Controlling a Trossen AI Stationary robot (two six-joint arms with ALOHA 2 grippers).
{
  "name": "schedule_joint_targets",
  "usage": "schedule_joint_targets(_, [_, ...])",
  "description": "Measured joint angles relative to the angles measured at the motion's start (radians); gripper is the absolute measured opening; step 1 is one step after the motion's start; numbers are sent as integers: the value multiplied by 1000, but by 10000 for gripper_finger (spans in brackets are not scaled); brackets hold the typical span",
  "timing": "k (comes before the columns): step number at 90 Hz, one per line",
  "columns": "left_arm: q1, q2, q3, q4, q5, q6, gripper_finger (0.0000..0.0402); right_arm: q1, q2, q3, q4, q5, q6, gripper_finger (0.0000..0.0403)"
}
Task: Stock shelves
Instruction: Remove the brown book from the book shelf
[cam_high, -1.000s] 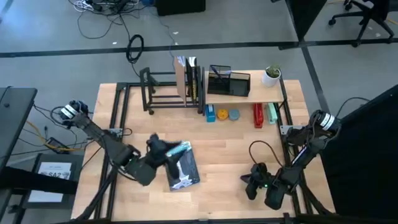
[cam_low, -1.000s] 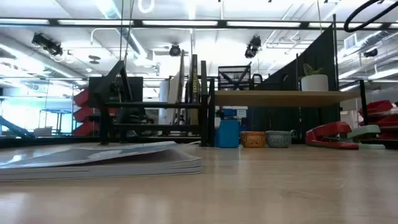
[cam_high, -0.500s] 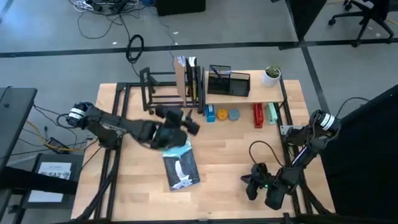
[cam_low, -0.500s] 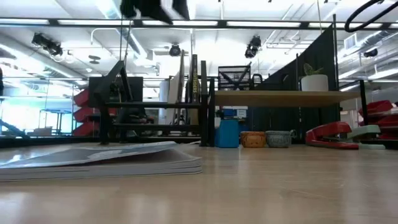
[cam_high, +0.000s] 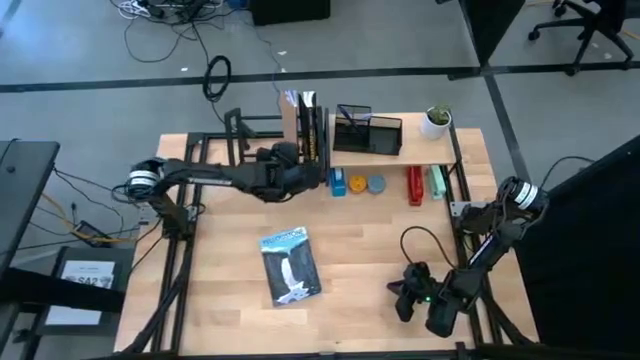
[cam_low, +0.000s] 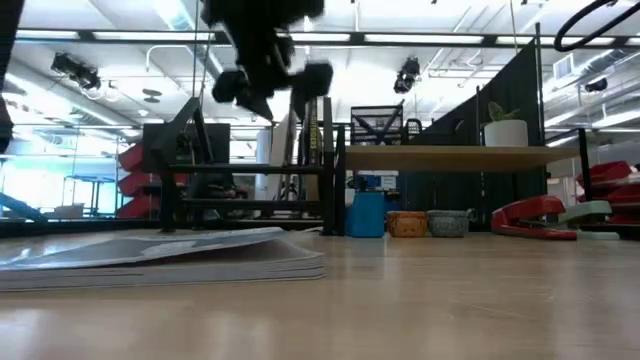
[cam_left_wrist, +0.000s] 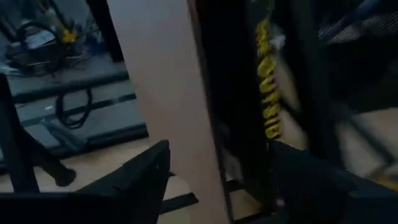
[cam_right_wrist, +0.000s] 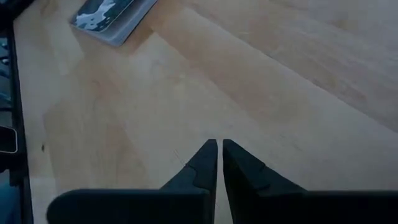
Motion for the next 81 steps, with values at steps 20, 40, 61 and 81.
schedule_joint_targets(20, [39, 81, 0, -12, 26, -43, 197, 4, 0, 0, 0, 0, 0, 0])
schedule_joint_targets(40, [49, 77, 0, -45, 22, -6, 82, 4, 0, 0, 0, 0, 0, 0])
schedule_joint_targets(61, [44, 74, 108, -209, 0, 77, 5, 4, 0, 0, 0, 0, 0, 0])
schedule_joint_targets(81, [-11, 74, 411, -523, -149, 171, 3, 4, 0, 0, 0, -1, 0, 0])
